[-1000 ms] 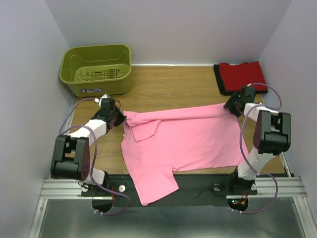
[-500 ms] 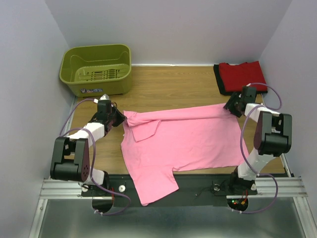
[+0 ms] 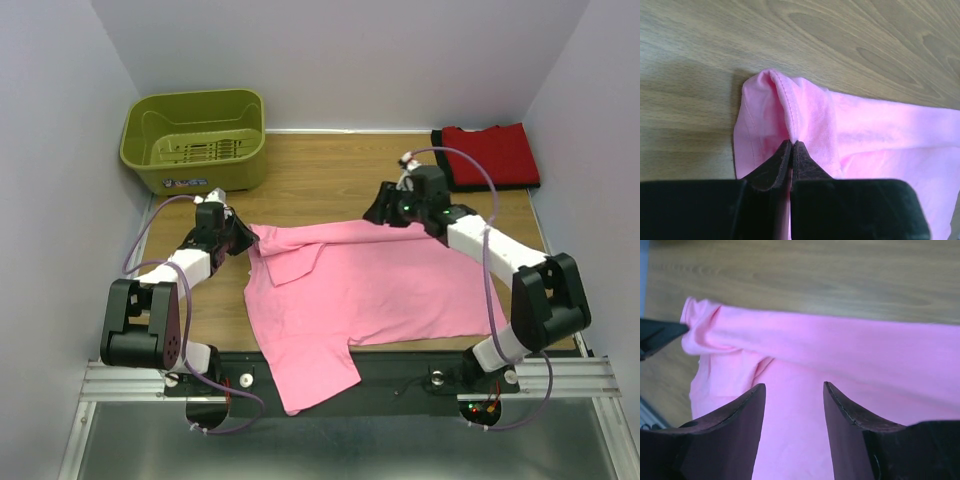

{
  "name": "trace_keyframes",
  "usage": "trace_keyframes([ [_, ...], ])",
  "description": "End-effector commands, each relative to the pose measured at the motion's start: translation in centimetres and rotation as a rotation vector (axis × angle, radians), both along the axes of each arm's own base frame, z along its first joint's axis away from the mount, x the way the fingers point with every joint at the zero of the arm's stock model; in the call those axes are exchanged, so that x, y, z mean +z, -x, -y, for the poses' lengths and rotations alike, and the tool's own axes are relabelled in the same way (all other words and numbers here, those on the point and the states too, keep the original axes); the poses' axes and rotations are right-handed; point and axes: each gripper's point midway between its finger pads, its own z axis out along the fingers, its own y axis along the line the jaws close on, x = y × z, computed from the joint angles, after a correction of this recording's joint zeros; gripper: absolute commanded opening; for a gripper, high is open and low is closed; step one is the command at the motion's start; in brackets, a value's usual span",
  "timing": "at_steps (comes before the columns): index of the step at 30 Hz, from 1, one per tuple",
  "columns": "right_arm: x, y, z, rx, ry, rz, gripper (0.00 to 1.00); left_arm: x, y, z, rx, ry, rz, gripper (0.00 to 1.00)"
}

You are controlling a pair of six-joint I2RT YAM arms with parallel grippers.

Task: Fold and stack the t-shirts
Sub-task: Fold the tshirt

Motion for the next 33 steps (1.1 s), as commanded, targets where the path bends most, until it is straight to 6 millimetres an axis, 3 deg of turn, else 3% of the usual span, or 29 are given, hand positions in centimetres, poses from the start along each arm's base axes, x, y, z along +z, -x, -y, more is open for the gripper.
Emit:
trace_keyframes([
  [1, -1.2, 1.9, -6.0, 0.111, -0.090, -0.080, 0.54, 2.6, -1.4, 0.0, -0.045, -0.026, 0.100, 0.11],
  [4, -2.7, 2.8, -9.6, 0.155, -0.134, -0.121, 0.49, 2.5, -1.3, 0.1, -0.045, -0.024, 0.097, 0.11],
  [5, -2.3, 2.9, -10.2, 0.159, -0.147, -0.114, 0.49, 2.6, -1.4, 0.0, -0.044, -0.024, 0.102, 0.11],
  [7, -3.6, 3.2, -12.0, 0.180, -0.154, -0.148, 0.49, 3.1, -1.7, -0.1, -0.037, -0.030, 0.116, 0.11],
  [15, -6.6, 4.4, -16.4, 0.251, -0.184, -0.237, 0.48, 3.8, -2.0, 0.1, -0.044, -0.024, 0.133, 0.12],
  [27, -8.9, 5.7, -18.3, 0.286, -0.197, -0.310, 0.48, 3.9, -2.0, 0.1, -0.043, -0.022, 0.137, 0.12],
  [33, -8.0, 6.0, -18.9, 0.317, -0.210, -0.296, 0.27, 3.9, -2.0, 0.0, -0.041, -0.025, 0.138, 0.12],
])
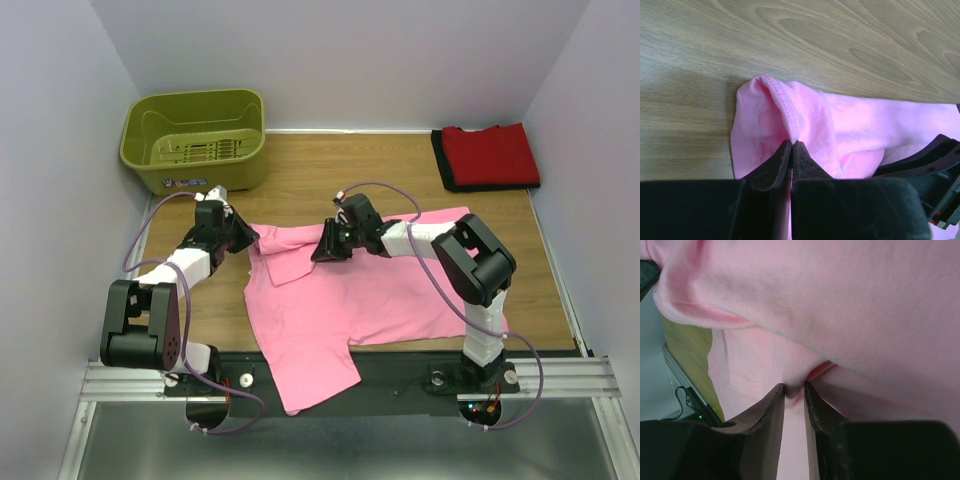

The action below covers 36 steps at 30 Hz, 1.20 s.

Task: Fold and stack the t-shirts
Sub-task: Fold the tshirt

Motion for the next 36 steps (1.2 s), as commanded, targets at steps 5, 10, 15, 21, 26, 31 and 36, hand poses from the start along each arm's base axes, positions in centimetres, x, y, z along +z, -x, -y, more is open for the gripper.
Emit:
trace_keyframes([
  [5, 5.1, -0.7, -2.1, 0.042, -0.104, 0.100, 0.01, 3.1, -1.9, -0.2, -0.005, -0.008, 0.103, 0.12],
  [10, 7.3, -0.3, -0.6, 0.033, -0.059, 0.123, 0.00, 4.0, -2.5, -0.9, 0.039, -0.021, 0.120, 0.11],
  [15, 8.3, 1.8, 1.1, 0.064, 0.004, 0.050, 0.01, 5.2, -2.3, -0.6, 0.048, 0.016, 0.137, 0.11],
  [21, 6.6, 5.2, 2.3, 0.124, 0.023, -0.084, 0.01, 2.4, -0.2, -0.7, 0.083, 0.040, 0.042, 0.12],
  [26, 5.0, 7.4, 3.7, 0.154, 0.060, -0.145, 0.01, -0.9, 2.2, -1.4, 0.142, 0.042, -0.043, 0.13],
  [31, 3.0, 9.8, 5.2, 0.256, 0.107, -0.203, 0.22, -1.5, 2.6, -1.7, 0.180, 0.053, -0.053, 0.15],
  [36, 5.9, 3.1, 9.5, 0.056, 0.173, -0.012, 0.45, -1.5, 2.5, -1.7, 0.167, 0.047, -0.063, 0.24],
])
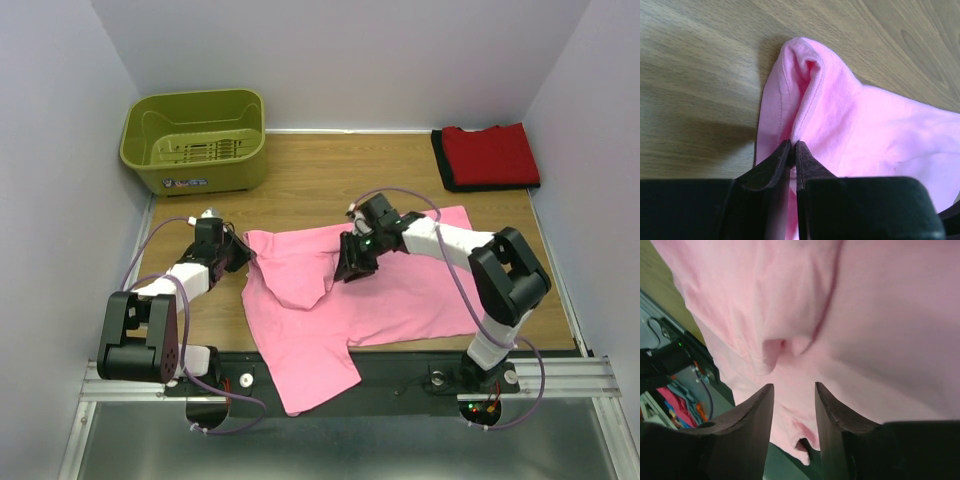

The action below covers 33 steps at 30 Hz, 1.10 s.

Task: Fold and stack the t-shirts
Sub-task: Fold the tshirt

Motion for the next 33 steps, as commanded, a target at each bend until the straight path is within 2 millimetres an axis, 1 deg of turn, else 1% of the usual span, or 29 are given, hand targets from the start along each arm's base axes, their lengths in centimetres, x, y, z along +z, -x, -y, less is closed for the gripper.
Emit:
trace_keyframes([
  [1, 4.3, -7.7, 6.2, -0.195, 0.040, 0.227, 0.46, 1.7, -1.3, -0.4, 0.020, -0.006, 0.060, 0.26],
  [2, 4.9, -9.2, 7.8, -0.241, 0.063, 0.271, 0.50, 1.7, -1.2, -0.3, 0.017, -0.007, 0.059, 0.30],
  [3, 5.8, -10.7, 9.5, -0.288, 0.092, 0.325, 0.50, 1.8, -1.3, -0.4, 0.016, -0.010, 0.060, 0.37],
  [4, 6.1, -13.3, 13.1, -0.384, 0.168, 0.384, 0.52, 2.1, -1.4, -0.4, 0.014, -0.011, 0.068, 0.40],
  [5, 6.2, -14.4, 15.0, -0.431, 0.198, 0.404, 0.52, 2.2, -1.5, -0.4, 0.012, -0.018, 0.074, 0.50],
  [6, 5.9, -15.6, 17.3, -0.487, 0.258, 0.426, 0.52, 2.4, -1.6, -0.4, 0.009, -0.021, 0.078, 0.55],
  [7, 5.8, -16.9, 20.5, -0.564, 0.304, 0.431, 0.52, 2.8, -2.0, -0.6, 0.014, -0.030, 0.090, 0.57],
  [8, 5.5, -17.5, 22.2, -0.604, 0.343, 0.436, 0.52, 2.8, -2.1, -0.7, 0.017, -0.039, 0.088, 0.61],
  [9, 5.2, -18.3, 24.3, -0.648, 0.408, 0.457, 0.52, 2.8, -2.2, -0.9, 0.017, -0.051, 0.087, 0.64],
  [10, 4.8, -18.9, 26.5, -0.696, 0.439, 0.450, 0.52, 2.7, -2.5, -1.0, 0.019, -0.058, 0.082, 0.64],
  [11, 4.3, -19.4, 27.5, -0.715, 0.453, 0.441, 0.52, 3.1, -2.9, -1.0, 0.020, -0.061, 0.091, 0.64],
  [12, 4.1, -20.0, 28.4, -0.738, 0.455, 0.447, 0.52, 3.1, -3.1, -1.0, 0.018, -0.063, 0.092, 0.64],
  [13, 4.0, -20.4, 29.3, -0.764, 0.461, 0.446, 0.52, 2.7, -3.3, -1.0, 0.016, -0.067, 0.079, 0.64],
  [14, 3.8, -21.2, 30.5, -0.795, 0.463, 0.450, 0.52, 3.0, -3.7, -1.0, 0.009, -0.070, 0.085, 0.64],
  [15, 3.6, -21.5, 31.0, -0.808, 0.464, 0.450, 0.52, 3.1, -4.0, -0.9, 0.001, -0.073, 0.086, 0.63],
  [16, 3.0, -21.8, 31.6, -0.818, 0.470, 0.441, 0.52, 3.0, -4.4, -0.8, -0.010, -0.079, 0.079, 0.63],
  [17, 3.4, -22.2, 31.6, -0.826, 0.463, 0.455, 0.52, 2.9, -4.6, -0.9, -0.009, -0.086, 0.076, 0.61],
  [19, 3.2, -23.2, 31.9, -0.832, 0.461, 0.465, 0.52, 2.7, -4.9, -0.9, -0.018, -0.094, 0.069, 0.58],
  [20, 2.6, -23.5, 32.4, -0.842, 0.486, 0.461, 0.52, 3.0, -5.3, -0.9, -0.024, -0.100, 0.077, 0.56],
  [21, 2.6, -23.8, 32.6, -0.849, 0.493, 0.463, 0.52, 3.0, -5.5, -0.8, -0.028, -0.098, 0.074, 0.54],
  [27, 0.9, -24.4, 33.7, -0.864, 0.514, 0.443, 0.52, 2.7, -6.3, -0.9, -0.033, -0.114, 0.052, 0.47],
  [33, -1.1, -24.4, 34.5, -0.869, 0.531, 0.409, 0.52, 2.5, -6.8, -1.2, -0.032, -0.135, 0.036, 0.40],
])
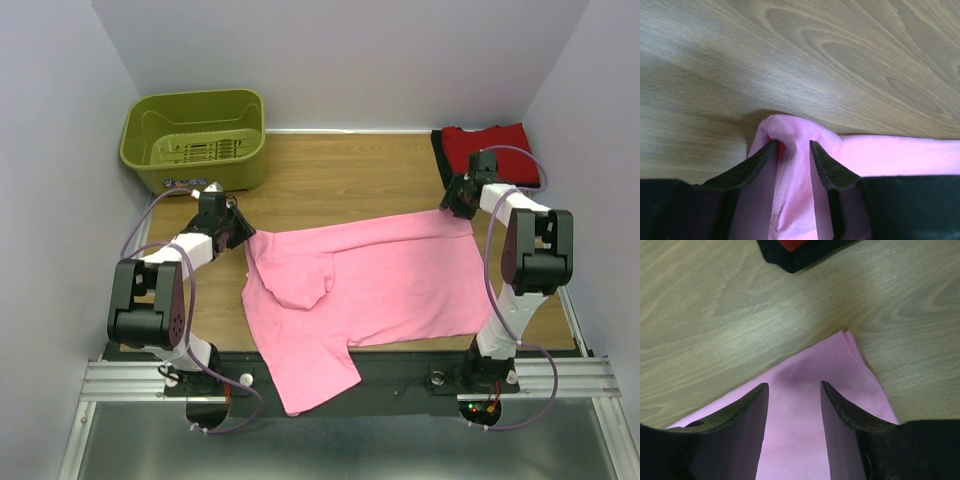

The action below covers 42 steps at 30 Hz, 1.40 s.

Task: Fold and stack the t-shirts
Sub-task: Fold the tshirt

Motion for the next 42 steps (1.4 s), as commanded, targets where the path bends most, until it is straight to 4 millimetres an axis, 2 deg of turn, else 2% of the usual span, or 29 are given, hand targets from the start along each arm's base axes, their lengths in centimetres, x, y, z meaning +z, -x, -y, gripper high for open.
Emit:
trace_keyframes([
  [1, 0.2, -1.8, 1.6, -0.026, 0.025, 0.049, 0.52, 0.8, -1.2, -0.5, 0.000, -0.030, 0.016, 0.38],
  [5, -1.2, -1.6, 2.5, -0.050, 0.016, 0.028, 0.51, 0.0, -1.1, -0.9, 0.014, -0.050, -0.004, 0.27],
  [9, -3.2, -0.9, 4.1, -0.101, 0.002, -0.010, 0.51, -0.6, -1.1, -2.1, 0.060, -0.097, -0.016, 0.00],
  [15, -4.8, 1.4, 7.2, -0.220, -0.036, -0.053, 0.50, 0.4, -1.2, -5.9, 0.195, -0.127, 0.001, 0.00],
  [21, -4.6, 3.0, 8.8, -0.287, -0.051, -0.056, 0.50, 2.7, -2.5, -5.4, 0.191, -0.084, 0.056, 0.00],
  [22, -4.4, 3.1, 8.9, -0.293, -0.056, -0.053, 0.50, 3.9, -2.7, -5.4, 0.196, -0.077, 0.088, 0.00],
  [25, -4.1, 3.1, 9.4, -0.300, -0.050, -0.045, 0.50, 5.6, -3.0, -5.4, 0.206, -0.064, 0.145, 0.00],
  [26, -4.2, 3.0, 9.3, -0.297, -0.055, -0.046, 0.50, 5.5, -3.1, -5.5, 0.204, -0.071, 0.147, 0.00],
  [27, -4.4, 2.5, 9.2, -0.285, -0.064, -0.045, 0.50, 4.2, -3.5, -4.9, 0.154, -0.070, 0.113, 0.00],
  [30, -4.2, 2.2, 8.2, -0.257, -0.118, -0.033, 0.50, 2.5, -4.2, -4.0, 0.113, -0.043, 0.075, 0.00],
  [34, -3.5, 2.1, 8.1, -0.259, -0.125, -0.016, 0.51, 0.9, -5.9, -4.2, 0.103, -0.061, 0.054, 0.02],
  [38, -1.8, 1.8, 7.6, -0.235, -0.140, 0.022, 0.51, 2.0, -7.7, -3.9, 0.070, -0.086, 0.087, 0.10],
  [40, -0.9, 1.5, 7.0, -0.198, -0.162, 0.044, 0.51, 2.6, -7.8, -3.5, 0.052, -0.090, 0.100, 0.16],
  [41, 0.2, 1.3, 6.4, -0.172, -0.191, 0.069, 0.51, 3.4, -7.7, -3.2, 0.042, -0.089, 0.118, 0.25],
  [42, 0.7, 1.2, 5.9, -0.159, -0.209, 0.080, 0.51, 3.8, -7.6, -3.0, 0.038, -0.088, 0.128, 0.29],
])
